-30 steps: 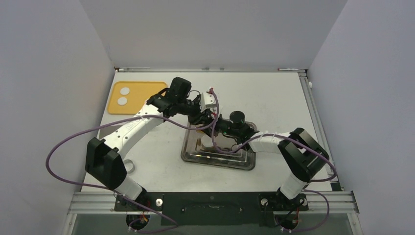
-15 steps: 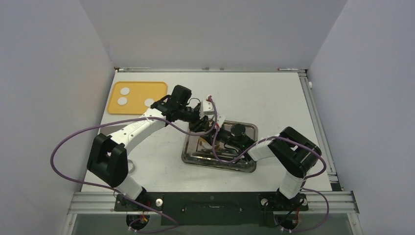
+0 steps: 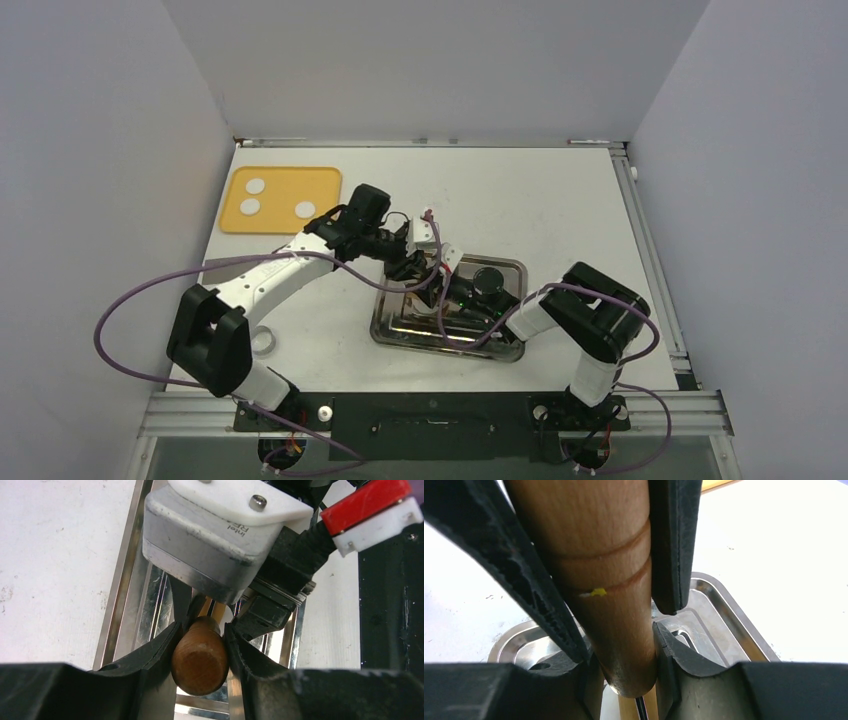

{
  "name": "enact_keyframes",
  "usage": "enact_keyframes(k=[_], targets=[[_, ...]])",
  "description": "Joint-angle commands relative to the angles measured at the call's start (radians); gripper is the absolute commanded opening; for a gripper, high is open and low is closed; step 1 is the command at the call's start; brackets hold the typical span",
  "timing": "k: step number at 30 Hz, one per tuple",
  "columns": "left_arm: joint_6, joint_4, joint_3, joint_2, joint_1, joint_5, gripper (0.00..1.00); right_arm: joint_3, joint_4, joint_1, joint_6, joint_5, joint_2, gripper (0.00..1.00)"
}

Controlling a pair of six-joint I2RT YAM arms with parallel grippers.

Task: Roll out the dumpling wrappers from the dough
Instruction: Flatten out the dough on the work surface.

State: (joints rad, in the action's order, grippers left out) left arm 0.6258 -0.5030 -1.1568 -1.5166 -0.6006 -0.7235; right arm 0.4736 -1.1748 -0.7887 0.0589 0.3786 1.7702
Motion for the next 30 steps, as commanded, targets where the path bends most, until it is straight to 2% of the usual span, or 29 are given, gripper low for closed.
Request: enact_keyframes(k=[1,8,12,18,26,28,30], targets=[[0.018,-0.209,0.05,-0.04,-0.002,0.006,0.0,-0.031,0.149,0.027,0.094,-0.006,0.049,0.08],[-0.022,-0.213,-0.124,-0.088,-0.007,0.017,0.0,0.081,0.237,0.136,0.039,0.022,0.057,0.08],[-0.022,-0.225,-0.103,-0.031,-0.017,0.033,0.0,0.055,0.274,0.078,0.006,0.019,0.017,0.08],[0.046,-0.321,-0.009,0.03,-0.021,0.037,0.0,-0.064,0.13,0.014,0.081,0.0,-0.006,0.08],[0.024,-0.33,-0.127,0.036,-0.021,0.075,0.0,0.057,0.186,0.033,0.067,-0.018,0.012,0.09],[0.023,-0.347,-0.161,0.028,-0.021,0.065,0.0,0.082,0.212,0.037,0.055,-0.021,-0.008,0.2],[0.025,-0.359,-0.175,0.027,-0.021,0.051,0.0,0.111,0.248,0.037,0.028,-0.004,-0.035,0.38]])
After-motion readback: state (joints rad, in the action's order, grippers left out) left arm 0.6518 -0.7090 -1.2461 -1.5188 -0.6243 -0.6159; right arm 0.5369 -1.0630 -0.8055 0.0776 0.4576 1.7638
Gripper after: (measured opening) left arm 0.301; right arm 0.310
